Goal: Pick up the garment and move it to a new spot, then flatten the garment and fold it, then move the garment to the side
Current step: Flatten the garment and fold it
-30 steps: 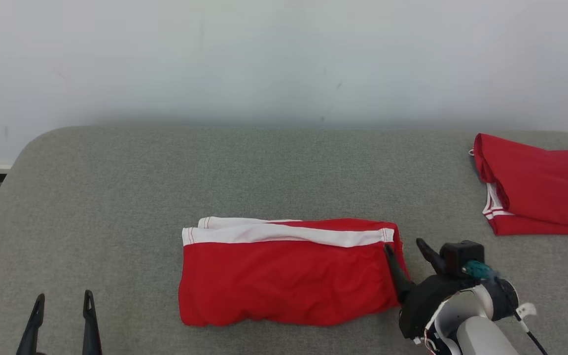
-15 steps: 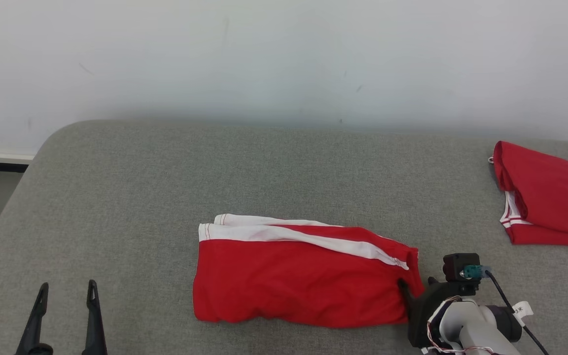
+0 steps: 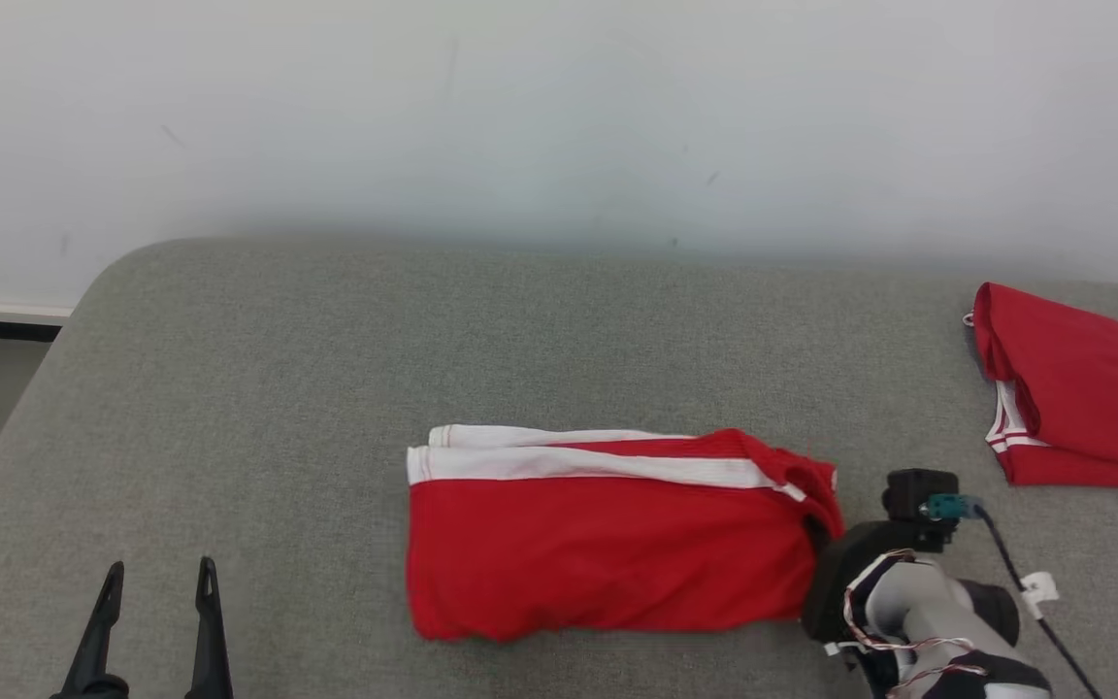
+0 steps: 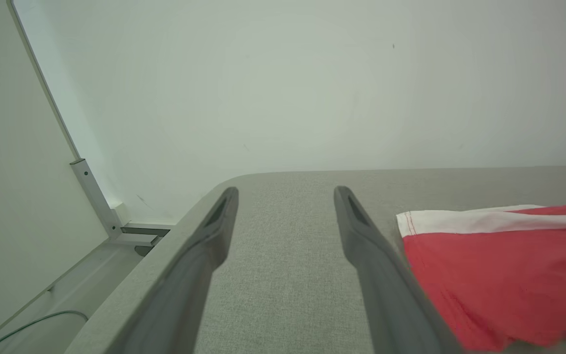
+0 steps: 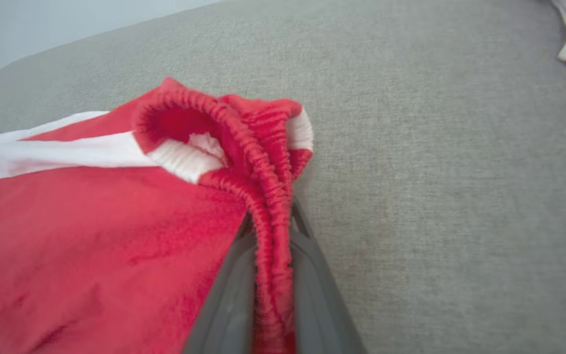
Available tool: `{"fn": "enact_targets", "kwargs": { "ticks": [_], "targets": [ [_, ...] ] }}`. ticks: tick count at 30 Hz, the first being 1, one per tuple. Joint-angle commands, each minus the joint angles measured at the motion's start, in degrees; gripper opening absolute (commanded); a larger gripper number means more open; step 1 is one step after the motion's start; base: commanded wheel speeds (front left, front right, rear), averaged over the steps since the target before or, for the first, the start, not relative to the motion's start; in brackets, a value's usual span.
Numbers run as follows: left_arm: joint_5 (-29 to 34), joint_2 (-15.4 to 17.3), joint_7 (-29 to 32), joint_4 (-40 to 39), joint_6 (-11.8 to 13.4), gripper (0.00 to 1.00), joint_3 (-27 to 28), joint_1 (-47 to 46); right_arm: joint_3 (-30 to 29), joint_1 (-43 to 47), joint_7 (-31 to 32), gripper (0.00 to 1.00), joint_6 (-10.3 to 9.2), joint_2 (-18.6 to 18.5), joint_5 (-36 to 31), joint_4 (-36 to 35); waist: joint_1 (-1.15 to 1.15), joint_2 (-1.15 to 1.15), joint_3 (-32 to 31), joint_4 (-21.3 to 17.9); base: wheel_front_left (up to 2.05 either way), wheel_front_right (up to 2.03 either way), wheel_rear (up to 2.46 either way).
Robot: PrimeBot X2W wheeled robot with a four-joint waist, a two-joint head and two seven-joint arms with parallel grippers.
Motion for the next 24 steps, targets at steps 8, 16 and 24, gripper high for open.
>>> {"fn": "enact_targets", "kwargs": {
  "ticks": [8, 16, 24],
  "targets": [
    [1.03, -0.11, -0.13, 0.06, -0.22, 1.00, 0.47, 0.96, 3.08, -0.85, 0.80, 0.00, -0.01, -11.66, 3.59, 0.79, 0.00, 0.00, -1.29, -1.64, 0.00, 0.00, 0.00],
    [1.12, 0.00, -0.13, -0.62, 0.30, 1.00, 1.49, 1.80, 6.22, -0.97, 6.06, 0.00, -0.01, -15.58, 11.27, -4.41, 0.00, 0.00, -1.55, -3.69, 0.00, 0.00, 0.00],
    [0.41, -0.02, -0.13, -1.06, 0.42, 1.00, 2.42, 2.96, 7.22, 2.63, 23.19, 0.00, -0.01, -13.97, 34.18, -23.17, 0.00, 0.00, -1.57, -5.26, 0.00, 0.00, 0.00]
  ]
}}
